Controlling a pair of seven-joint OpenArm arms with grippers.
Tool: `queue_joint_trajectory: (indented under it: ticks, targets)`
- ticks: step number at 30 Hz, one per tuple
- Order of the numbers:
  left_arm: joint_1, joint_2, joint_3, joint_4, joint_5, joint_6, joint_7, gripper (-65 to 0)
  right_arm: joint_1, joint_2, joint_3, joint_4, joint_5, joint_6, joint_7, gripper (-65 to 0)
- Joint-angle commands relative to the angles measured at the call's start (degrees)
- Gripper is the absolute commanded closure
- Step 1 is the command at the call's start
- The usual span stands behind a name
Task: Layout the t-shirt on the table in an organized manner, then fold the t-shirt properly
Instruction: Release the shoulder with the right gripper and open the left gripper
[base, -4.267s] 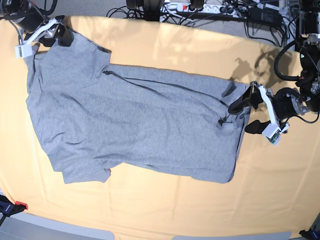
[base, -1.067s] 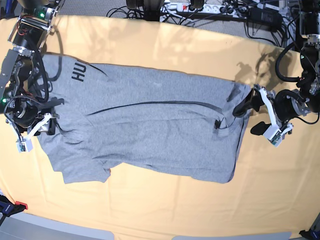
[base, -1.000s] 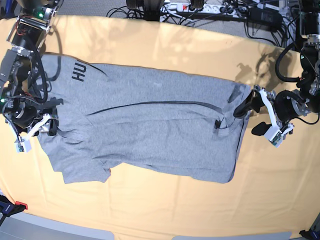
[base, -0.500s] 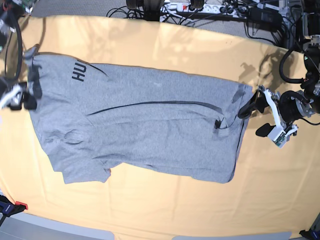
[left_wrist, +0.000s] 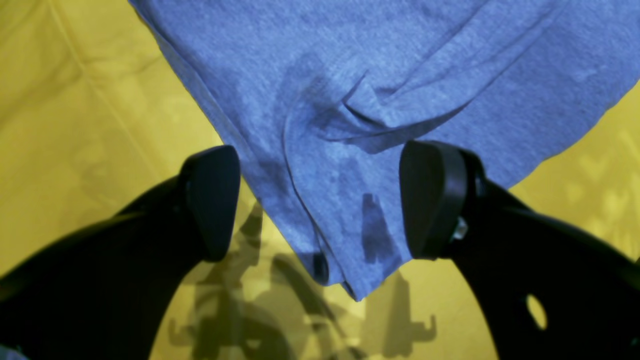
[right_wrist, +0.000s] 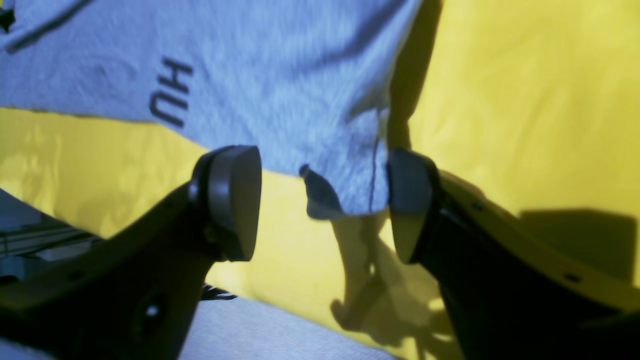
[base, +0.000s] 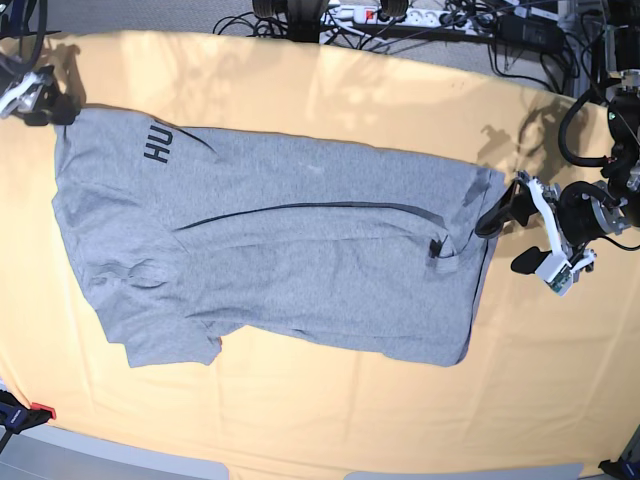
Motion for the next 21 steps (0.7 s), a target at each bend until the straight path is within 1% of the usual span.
queue_joint_trajectory:
  ticks: [1,3,6,14,17,19,21]
  targets:
    - [-1.09,-1.07,-0.81,0.72,-1.11,0.07,-1.29,-49.6,-0.13,0.83,0.52,0.92,1.38,0.30,0.93,-40.7]
    - [-1.09,-1.09,-0.81,0.72,-1.09,0.07,-1.27,-49.6,-0.33,0.07,0.50,0.92,0.98,0.30,0.93,-40.7]
    - [-1.09,-1.09,-0.81,0.72,-1.11,0.09,-1.27,-49.6,-0.59,-0.35,0.52,0.92,-1.38,0.30,0.93,-40.7]
    - [-1.09,-1.07,-0.81,0.72,-1.18,0.07,-1.29,-49.6,-3.58,-0.37,0.50,0.92,-1.44,0.30,0.93,-40.7]
    - [-1.09,-1.07,-0.81,0.72,-2.21,0.07,-1.29,-49.6,-3.58,-0.39,0.50,0.90,-5.55,0.30,0.93,-40.7]
    - [-1.09,-1.07,-0.81,0.72,-2.75,0.07,-1.29,-49.6,-3.58,-0.55,0.50,0.87,-8.94,0.30,3.98,-39.8]
    - [-1.11,-1.07,-0.81,0.72,-2.89,0.07,-1.29,-49.6,-3.58,-0.70,0.50,0.87,-10.93,0.30,5.97,-35.4]
